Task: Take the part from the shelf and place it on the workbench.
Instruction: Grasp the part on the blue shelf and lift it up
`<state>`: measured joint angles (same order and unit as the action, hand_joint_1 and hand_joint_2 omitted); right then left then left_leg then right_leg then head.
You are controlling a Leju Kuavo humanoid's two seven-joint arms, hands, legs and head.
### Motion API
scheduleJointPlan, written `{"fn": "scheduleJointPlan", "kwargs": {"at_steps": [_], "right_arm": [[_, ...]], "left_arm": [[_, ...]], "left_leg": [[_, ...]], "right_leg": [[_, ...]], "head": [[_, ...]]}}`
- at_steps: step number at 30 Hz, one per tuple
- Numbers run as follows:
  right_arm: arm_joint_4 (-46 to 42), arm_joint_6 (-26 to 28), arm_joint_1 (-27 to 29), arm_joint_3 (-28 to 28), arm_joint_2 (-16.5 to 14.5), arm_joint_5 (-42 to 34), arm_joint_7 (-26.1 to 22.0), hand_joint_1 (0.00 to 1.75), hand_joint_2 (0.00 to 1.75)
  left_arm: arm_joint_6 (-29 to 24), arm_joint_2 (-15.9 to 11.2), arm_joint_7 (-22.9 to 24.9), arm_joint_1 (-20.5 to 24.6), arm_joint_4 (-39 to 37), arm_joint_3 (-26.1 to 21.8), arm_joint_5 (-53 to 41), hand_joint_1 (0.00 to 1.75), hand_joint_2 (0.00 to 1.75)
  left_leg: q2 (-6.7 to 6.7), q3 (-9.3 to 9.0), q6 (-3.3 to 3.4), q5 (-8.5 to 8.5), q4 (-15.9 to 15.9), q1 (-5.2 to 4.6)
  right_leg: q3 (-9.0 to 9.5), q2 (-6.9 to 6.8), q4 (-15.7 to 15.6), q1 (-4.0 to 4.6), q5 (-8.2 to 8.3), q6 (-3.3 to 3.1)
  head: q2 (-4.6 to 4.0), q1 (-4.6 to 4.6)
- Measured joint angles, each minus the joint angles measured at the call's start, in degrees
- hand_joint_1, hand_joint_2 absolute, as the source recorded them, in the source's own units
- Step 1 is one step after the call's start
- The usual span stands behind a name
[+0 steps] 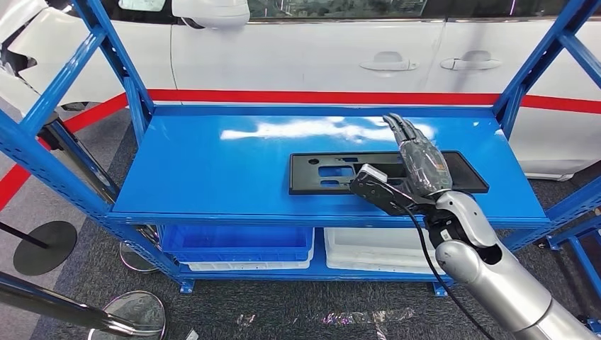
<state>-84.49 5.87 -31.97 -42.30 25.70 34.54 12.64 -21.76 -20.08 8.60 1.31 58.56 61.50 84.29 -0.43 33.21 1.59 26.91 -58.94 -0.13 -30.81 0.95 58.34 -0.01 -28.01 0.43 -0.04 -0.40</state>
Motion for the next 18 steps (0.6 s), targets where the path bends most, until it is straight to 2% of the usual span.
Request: {"fn": "scheduleJointPlan", "kwargs": {"at_steps": [10,18], "right_arm": [[10.5,-0.5,-1.5,-3.3,0.0,1.8,-1.2,0.0,1.75],[14.0,-0.4,-1.9,-4.2,-0.1,2.0,-1.4,0.0,1.75]], "left_arm": [[0.6,-1.6,0.1,0.7,0.6,2.3,0.0,0.0,0.0],[0.7,-2.1,0.1,0.8,0.7,3.0,0.0,0.0,0.0]], "left_leg": [[0.0,0.01,0.0,0.0,0.0,0.0],[0.0,0.01,0.0,0.0,0.0,0.0]], "right_leg": [[0.0,-0.01,0.0,0.0,0.0,0.0],[0.0,-0.01,0.0,0.0,0.0,0.0]], "head": [[0.0,0.0],[0.0,0.0]]}}
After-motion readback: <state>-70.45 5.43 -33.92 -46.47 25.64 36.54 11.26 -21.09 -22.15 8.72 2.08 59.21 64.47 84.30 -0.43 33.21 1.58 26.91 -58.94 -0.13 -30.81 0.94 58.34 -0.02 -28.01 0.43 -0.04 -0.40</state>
